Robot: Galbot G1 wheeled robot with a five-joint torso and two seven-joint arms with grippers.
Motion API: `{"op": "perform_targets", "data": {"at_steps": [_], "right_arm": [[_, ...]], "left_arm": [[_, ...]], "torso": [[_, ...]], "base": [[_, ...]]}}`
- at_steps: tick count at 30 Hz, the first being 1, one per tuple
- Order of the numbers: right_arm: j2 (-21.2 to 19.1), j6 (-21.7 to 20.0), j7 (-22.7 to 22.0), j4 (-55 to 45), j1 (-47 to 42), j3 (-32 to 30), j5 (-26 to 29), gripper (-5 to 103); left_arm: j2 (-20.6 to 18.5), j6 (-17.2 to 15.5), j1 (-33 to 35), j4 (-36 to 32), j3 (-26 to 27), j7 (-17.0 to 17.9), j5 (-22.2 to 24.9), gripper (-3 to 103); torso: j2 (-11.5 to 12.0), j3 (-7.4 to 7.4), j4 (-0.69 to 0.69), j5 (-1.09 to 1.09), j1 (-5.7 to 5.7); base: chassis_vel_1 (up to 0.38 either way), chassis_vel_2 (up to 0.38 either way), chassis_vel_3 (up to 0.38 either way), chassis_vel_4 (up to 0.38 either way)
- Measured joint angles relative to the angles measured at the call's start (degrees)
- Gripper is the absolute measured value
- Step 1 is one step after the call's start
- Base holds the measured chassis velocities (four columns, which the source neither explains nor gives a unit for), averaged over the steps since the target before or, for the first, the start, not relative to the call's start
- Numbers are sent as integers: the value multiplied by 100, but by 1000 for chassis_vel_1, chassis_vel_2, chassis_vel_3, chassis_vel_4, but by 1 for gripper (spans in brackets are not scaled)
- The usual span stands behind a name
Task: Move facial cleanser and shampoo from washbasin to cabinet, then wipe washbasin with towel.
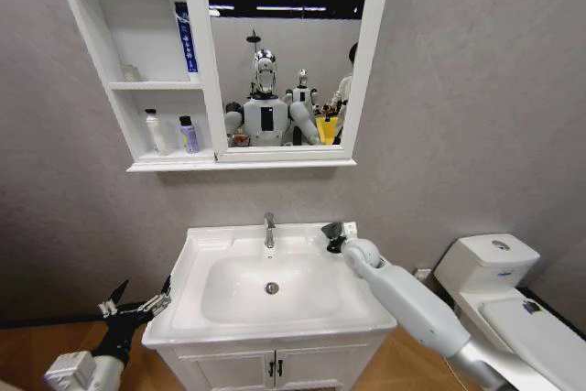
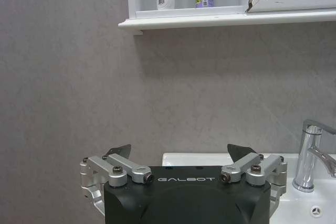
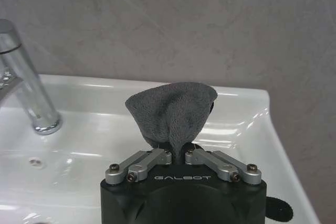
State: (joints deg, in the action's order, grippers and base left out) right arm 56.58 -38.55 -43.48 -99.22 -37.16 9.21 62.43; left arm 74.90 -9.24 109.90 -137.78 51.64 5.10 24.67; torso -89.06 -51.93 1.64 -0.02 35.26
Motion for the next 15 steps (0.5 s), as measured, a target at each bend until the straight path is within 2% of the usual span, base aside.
{"op": "perform_targets", "data": {"at_steps": [1,2,4,9,12,15], "right_arm": [[76,37,-281,-213,-127,48,240,6],[76,37,-281,-213,-127,48,240,6],[275,113,-667,-405,-396,113,494,6],[516,179,-744,-293,-731,85,460,6],[785,199,-508,49,-974,-51,64,6],[931,221,-434,270,-1038,-127,-71,6]], "left_arm": [[0,0,0,0,0,0,0,100],[0,0,0,0,0,0,0,100],[0,0,0,0,0,0,0,100],[0,0,0,0,0,-1,0,100],[0,0,0,0,0,-1,0,100],[0,0,0,0,0,-1,0,100]], "torso": [[0,0,1,1,0],[0,0,1,1,0],[0,0,0,1,0],[0,0,0,0,0],[0,0,2,0,0],[0,-1,0,2,0]], "base": [[0,0,0,0],[0,0,0,0],[0,0,0,0],[0,0,0,0],[0,0,0,0],[0,0,0,0]]}}
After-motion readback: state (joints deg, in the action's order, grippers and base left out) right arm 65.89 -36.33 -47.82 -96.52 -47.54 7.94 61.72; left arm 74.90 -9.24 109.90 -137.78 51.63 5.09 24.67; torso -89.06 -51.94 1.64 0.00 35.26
